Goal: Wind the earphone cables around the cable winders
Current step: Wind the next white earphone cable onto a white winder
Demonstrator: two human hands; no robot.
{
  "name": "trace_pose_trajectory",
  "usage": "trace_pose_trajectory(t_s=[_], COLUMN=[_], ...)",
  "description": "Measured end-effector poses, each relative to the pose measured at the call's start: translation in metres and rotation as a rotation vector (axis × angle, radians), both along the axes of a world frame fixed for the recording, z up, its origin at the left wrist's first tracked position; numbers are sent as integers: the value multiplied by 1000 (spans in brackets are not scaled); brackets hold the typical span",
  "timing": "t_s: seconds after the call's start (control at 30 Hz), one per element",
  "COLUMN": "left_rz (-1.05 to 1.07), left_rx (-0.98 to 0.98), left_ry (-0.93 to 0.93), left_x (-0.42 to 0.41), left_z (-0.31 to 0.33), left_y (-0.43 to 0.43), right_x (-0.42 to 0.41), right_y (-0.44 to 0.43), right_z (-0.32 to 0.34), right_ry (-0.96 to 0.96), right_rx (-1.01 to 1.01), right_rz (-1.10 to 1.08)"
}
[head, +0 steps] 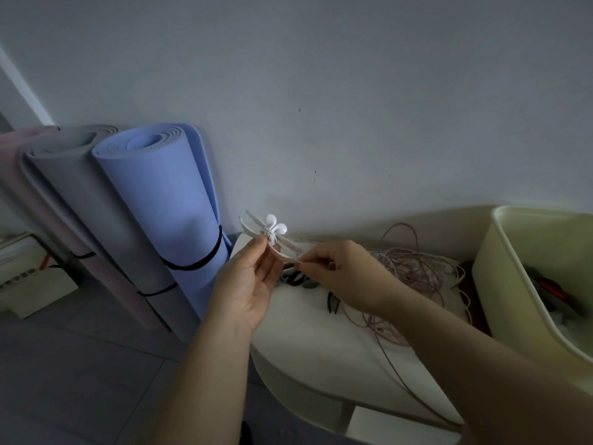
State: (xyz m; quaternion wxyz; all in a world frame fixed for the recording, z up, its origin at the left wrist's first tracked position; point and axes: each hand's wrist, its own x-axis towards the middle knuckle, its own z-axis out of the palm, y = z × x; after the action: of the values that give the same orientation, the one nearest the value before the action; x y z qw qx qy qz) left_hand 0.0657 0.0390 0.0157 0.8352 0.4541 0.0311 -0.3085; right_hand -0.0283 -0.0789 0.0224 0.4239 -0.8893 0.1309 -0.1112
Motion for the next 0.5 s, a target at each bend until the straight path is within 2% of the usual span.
trace_pose_trajectory(t_s=[0.1,0.17,0.23,0.37,0.5], left_rz=[-79,-201,-325,-466,-657], left_rx=[201,415,549,597,482], left_ry=[-197,-398,-518,-560,-530], left_x=[0,-1,-4,-7,-7], left_z=[0,1,0,3,8], left_y=[1,2,3,7,12], right_x=[-5,-7,-9,-15,-19], right_y=[0,-5,-12,-26,-32], right_z=[6,9,13,18,18], right_ry=[-70,-145,-169,-178,-154], right_rx=[-94,-129,-117,67,183], right_rz=[-32,-99,-140,-169,-147])
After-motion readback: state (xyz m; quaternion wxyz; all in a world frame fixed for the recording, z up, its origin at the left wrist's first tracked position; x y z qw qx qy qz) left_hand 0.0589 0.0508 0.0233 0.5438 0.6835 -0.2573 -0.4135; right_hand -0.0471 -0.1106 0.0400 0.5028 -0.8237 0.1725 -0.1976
